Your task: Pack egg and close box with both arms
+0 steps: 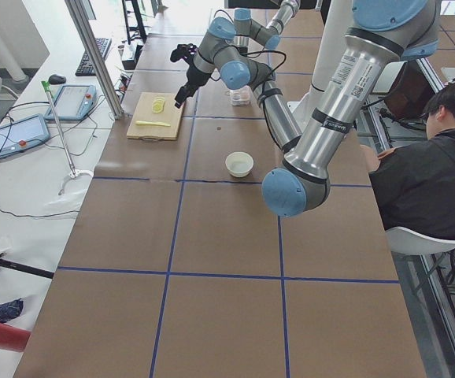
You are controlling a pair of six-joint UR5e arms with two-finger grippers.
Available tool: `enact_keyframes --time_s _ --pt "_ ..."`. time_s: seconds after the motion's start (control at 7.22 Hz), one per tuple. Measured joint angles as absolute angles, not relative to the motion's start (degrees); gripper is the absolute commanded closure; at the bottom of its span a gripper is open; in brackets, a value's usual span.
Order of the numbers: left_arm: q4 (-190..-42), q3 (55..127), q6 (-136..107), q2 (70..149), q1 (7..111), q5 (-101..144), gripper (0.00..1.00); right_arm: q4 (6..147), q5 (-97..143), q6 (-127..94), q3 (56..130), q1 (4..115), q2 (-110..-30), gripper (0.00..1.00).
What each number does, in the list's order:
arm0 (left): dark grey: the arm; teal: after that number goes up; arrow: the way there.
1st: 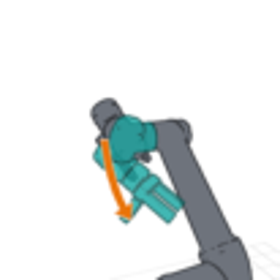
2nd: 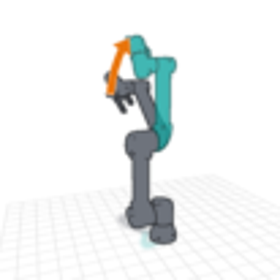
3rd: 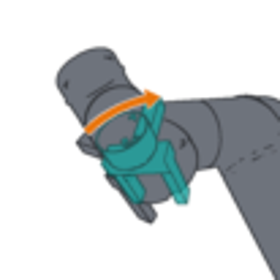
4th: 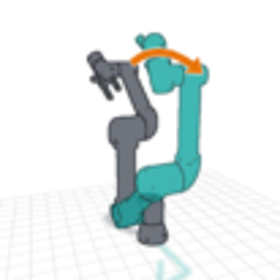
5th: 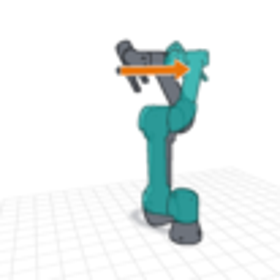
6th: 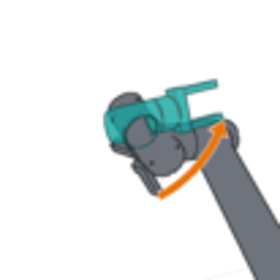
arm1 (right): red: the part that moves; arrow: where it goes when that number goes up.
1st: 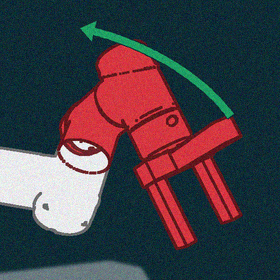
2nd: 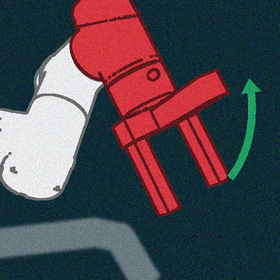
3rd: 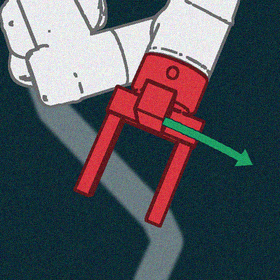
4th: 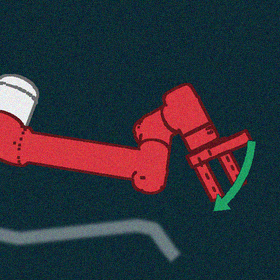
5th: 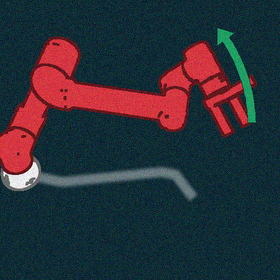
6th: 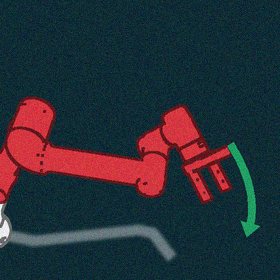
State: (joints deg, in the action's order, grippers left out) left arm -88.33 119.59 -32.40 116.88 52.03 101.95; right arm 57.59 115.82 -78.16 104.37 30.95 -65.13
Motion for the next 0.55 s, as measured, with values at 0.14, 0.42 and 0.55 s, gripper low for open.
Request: enact_keyframes --time_s 0.14,0.42,0.55 --pt "-88.3 119.3 -32.4 116.7 52.0 102.1 0.0 58.0 115.8 -78.2 104.8 31.3 -64.8 0.0" --pt "-89.9 118.8 -31.0 113.7 52.0 104.5 0.0 62.6 115.9 -78.2 107.4 33.7 -64.4 0.0" --pt "-91.4 118.5 -29.0 111.3 52.1 106.2 0.0 67.2 116.1 -78.1 109.4 35.7 -64.1 0.0"
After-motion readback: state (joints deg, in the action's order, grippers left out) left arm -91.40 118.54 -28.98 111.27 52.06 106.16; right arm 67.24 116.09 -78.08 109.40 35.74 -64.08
